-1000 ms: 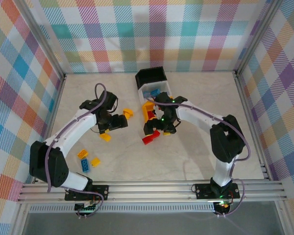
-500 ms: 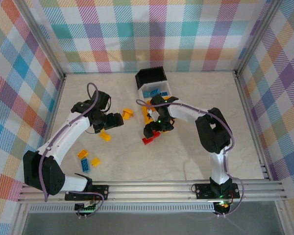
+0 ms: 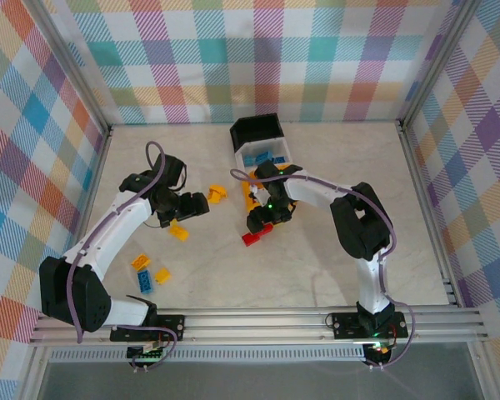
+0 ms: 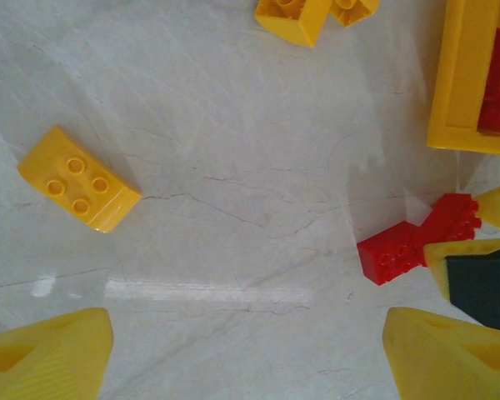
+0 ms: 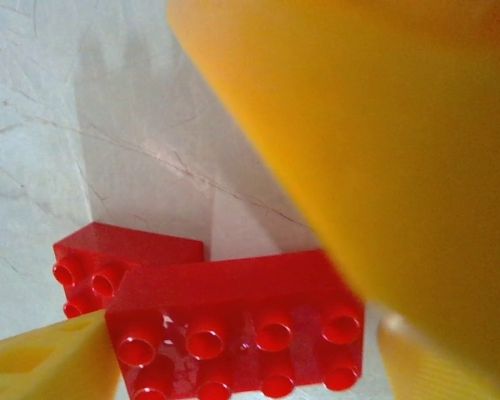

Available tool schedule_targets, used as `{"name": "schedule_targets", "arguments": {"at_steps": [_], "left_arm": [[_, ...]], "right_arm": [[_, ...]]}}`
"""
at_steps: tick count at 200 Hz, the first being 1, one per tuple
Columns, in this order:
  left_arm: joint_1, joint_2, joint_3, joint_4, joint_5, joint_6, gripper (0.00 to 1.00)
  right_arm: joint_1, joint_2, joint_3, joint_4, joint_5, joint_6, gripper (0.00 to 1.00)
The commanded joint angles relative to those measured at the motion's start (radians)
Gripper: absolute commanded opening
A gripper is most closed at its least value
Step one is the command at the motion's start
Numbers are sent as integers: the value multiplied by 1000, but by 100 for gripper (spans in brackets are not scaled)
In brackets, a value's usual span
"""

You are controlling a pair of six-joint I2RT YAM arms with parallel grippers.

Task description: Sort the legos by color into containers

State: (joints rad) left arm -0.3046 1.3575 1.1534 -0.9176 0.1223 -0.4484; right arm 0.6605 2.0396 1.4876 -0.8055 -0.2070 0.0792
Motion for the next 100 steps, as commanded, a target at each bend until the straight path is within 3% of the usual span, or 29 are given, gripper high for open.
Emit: {"name": "schedule_targets", "arguments": {"at_steps": [1, 100], "left_arm": [[15, -3, -29, -2, 18, -8, 84], [15, -25, -42, 8, 8, -17, 85]], "right_arm": [[-1, -23, -30, 1, 11, 16, 70], [-23, -221, -105, -5, 15, 100, 67]]}}
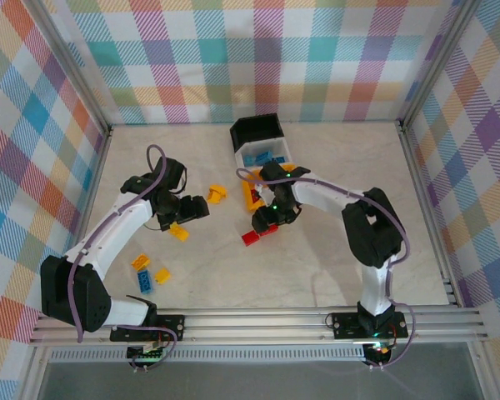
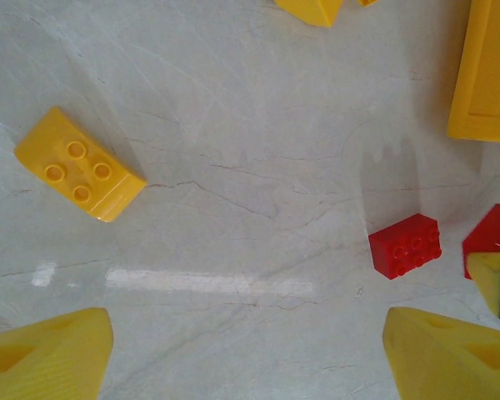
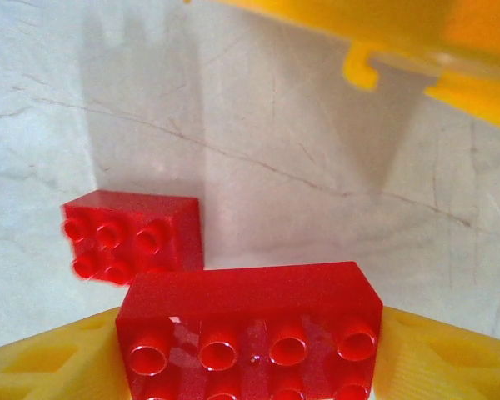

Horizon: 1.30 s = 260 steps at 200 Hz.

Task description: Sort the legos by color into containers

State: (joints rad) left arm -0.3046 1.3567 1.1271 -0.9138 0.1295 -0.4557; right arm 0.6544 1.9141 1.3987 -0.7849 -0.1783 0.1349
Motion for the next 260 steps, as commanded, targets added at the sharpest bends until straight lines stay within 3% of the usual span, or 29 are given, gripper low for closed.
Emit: {"name": "schedule_targets", "arguments": {"at_steps": [1, 64, 167, 203, 260], "left_arm": [[15, -24, -16, 4, 1, -10, 84], [15, 36, 6, 33, 34, 8, 84], [-2, 21, -9, -16, 13, 70, 85], [-2, 9, -20, -32, 7, 87, 86], [-1, 22, -16, -20, 16, 89, 86]], "right_arm": [[-16, -99, -17, -26, -14, 46, 67], [-99, -225, 76, -59, -45, 130, 66], [-154, 283, 703, -335, 155, 55, 68], [-155, 353, 757, -347, 155, 53, 68], [-154, 333, 757, -367, 161, 49, 84]]}}
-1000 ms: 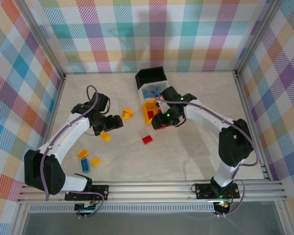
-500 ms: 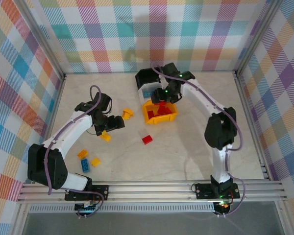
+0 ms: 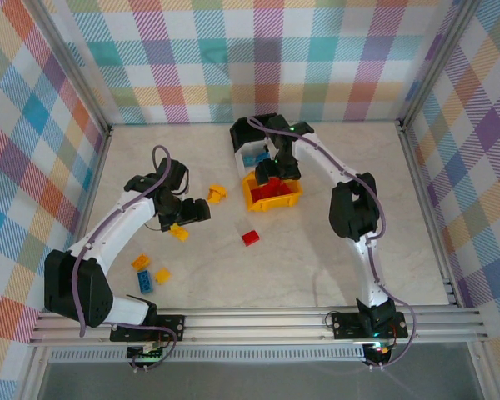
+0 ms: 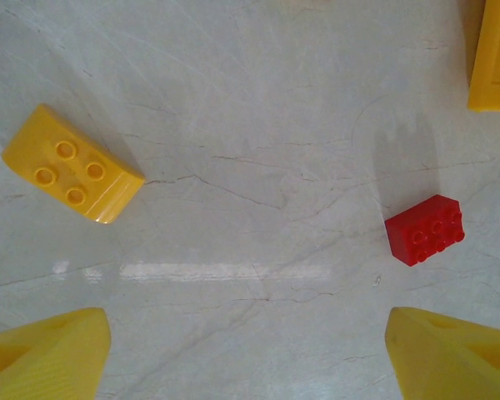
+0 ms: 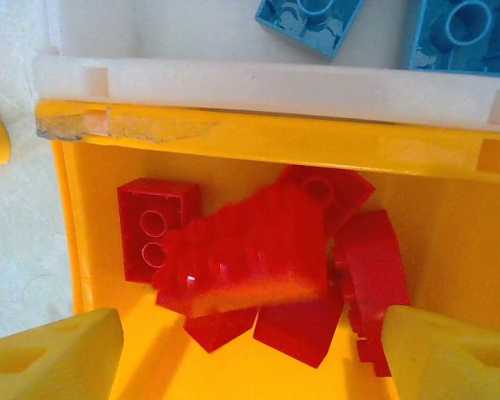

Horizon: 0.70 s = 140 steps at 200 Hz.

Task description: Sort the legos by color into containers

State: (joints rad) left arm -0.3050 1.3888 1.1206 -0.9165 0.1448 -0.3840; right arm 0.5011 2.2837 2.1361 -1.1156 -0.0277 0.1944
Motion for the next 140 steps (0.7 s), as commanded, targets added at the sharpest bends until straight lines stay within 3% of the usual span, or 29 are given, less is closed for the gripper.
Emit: {"name": "schedule_targets", "arguments": {"at_steps": [1, 29, 76, 91, 140], "left_arm": [[0, -9, -9, -18, 2, 16, 86], [21, -12, -4, 7, 22, -9, 86], [109, -63, -43, 42, 48, -67, 87], [145, -82, -69, 62, 81, -84, 88], [203, -132, -115, 79, 123, -119, 89]], "right_arm": [[-1, -39, 20, -38, 11, -10, 84], [31, -157, -45, -42, 0, -6, 85], [219, -408, -438, 68, -13, 23, 93], [276, -423, -514, 95, -25, 48, 100], [352, -336, -548, 151, 12, 60, 100]]}}
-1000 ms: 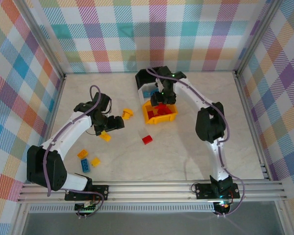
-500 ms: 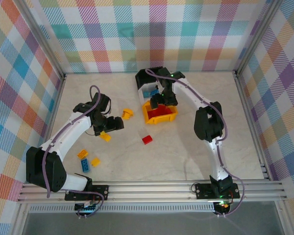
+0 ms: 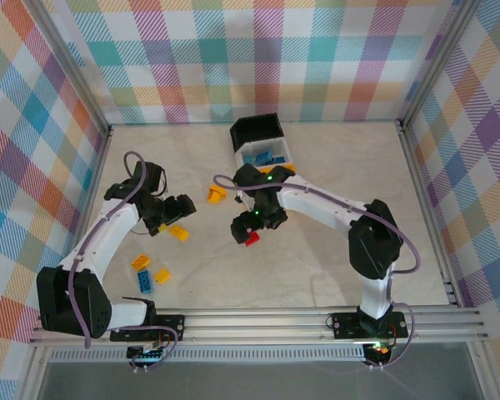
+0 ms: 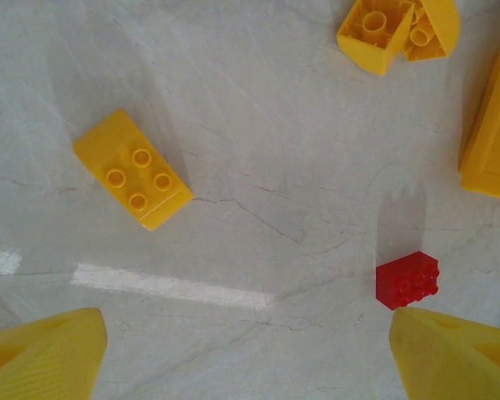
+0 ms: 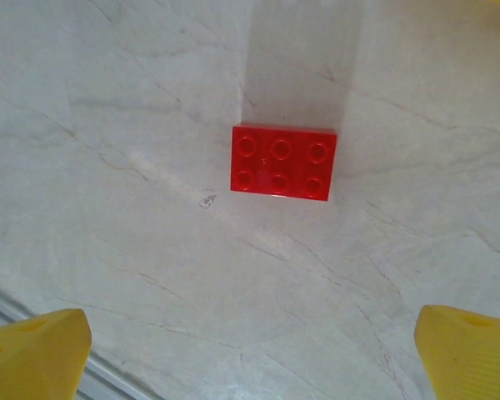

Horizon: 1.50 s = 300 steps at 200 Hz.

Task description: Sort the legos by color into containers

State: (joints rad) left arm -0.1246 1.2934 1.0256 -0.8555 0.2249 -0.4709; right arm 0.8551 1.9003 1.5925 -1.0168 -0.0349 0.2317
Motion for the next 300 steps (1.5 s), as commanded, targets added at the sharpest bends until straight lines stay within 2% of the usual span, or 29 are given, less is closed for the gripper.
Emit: {"name": "schedule_targets", "arguments": {"at_steps": [1, 80, 155, 195, 257, 300], "left_arm": [[24, -37, -20, 18, 44, -32, 89], [55, -95, -39, -28, 42, -17, 90], [74, -90, -58, -16, 56, -15, 90], [79, -76, -47, -15, 61, -10, 90], [79, -75, -66, 4, 67, -19, 91], [80, -60, -48, 12, 62, -18, 90]], "right_arm": [[-2, 50, -5, 54, 19, 23, 100], [-2, 211, 59, 73, 27, 35, 94], [8, 294, 118, 48, 65, 27, 82], [12, 323, 142, 31, 79, 18, 72], [18, 265, 122, 17, 124, 8, 57], [18, 163, 125, -16, 154, 14, 56]]}}
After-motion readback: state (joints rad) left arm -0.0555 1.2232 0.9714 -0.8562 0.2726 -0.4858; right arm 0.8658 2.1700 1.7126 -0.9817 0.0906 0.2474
